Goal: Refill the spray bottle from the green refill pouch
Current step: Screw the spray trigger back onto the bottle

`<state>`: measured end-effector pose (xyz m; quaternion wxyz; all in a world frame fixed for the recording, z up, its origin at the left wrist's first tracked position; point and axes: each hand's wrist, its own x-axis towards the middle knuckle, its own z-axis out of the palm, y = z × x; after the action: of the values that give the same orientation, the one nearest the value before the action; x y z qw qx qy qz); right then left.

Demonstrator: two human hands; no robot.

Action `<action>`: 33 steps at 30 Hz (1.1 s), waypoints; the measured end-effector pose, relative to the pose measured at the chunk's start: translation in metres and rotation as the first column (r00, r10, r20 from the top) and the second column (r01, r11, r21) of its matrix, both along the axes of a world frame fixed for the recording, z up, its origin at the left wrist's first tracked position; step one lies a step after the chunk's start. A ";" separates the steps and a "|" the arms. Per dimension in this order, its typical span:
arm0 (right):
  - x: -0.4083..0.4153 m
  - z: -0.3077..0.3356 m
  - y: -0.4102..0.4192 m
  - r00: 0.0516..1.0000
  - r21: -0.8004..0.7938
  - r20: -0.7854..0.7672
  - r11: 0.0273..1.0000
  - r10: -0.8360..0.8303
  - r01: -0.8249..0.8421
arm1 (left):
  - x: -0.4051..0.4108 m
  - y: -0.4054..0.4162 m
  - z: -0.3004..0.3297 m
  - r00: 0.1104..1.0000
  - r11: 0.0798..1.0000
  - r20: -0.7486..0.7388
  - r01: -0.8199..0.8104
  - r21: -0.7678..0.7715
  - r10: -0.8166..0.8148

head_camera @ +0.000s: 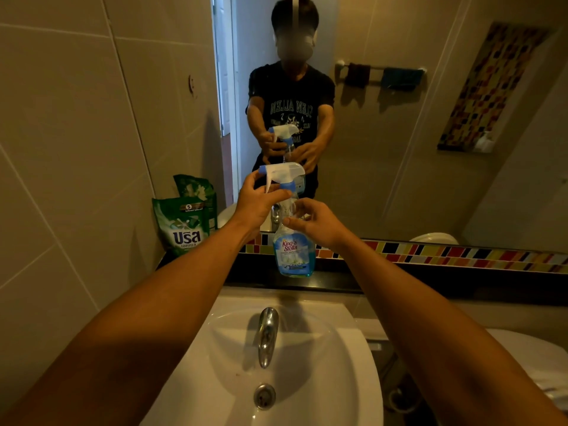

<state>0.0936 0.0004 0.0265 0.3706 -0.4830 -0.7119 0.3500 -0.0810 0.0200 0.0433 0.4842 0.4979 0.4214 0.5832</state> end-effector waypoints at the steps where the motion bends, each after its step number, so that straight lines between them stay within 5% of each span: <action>1: 0.000 0.000 0.000 1.000 0.000 -0.001 1.000 0.001 -0.001 | 0.000 -0.001 0.001 1.000 1.000 -0.013 0.004 -0.007 -0.004; 18: -0.001 0.001 0.003 0.998 0.003 0.063 1.000 0.026 -0.026 | -0.013 -0.001 0.003 0.993 0.990 -0.060 0.100 -0.103 -0.106; 33: -0.005 -0.006 0.004 0.995 0.015 0.089 0.999 0.038 -0.039 | -0.008 -0.003 -0.003 0.997 0.998 -0.047 -0.063 0.002 0.063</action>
<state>0.0884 0.0045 0.0203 0.3360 -0.4812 -0.7396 0.3295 -0.0891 0.0172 0.0399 0.4554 0.4980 0.4480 0.5865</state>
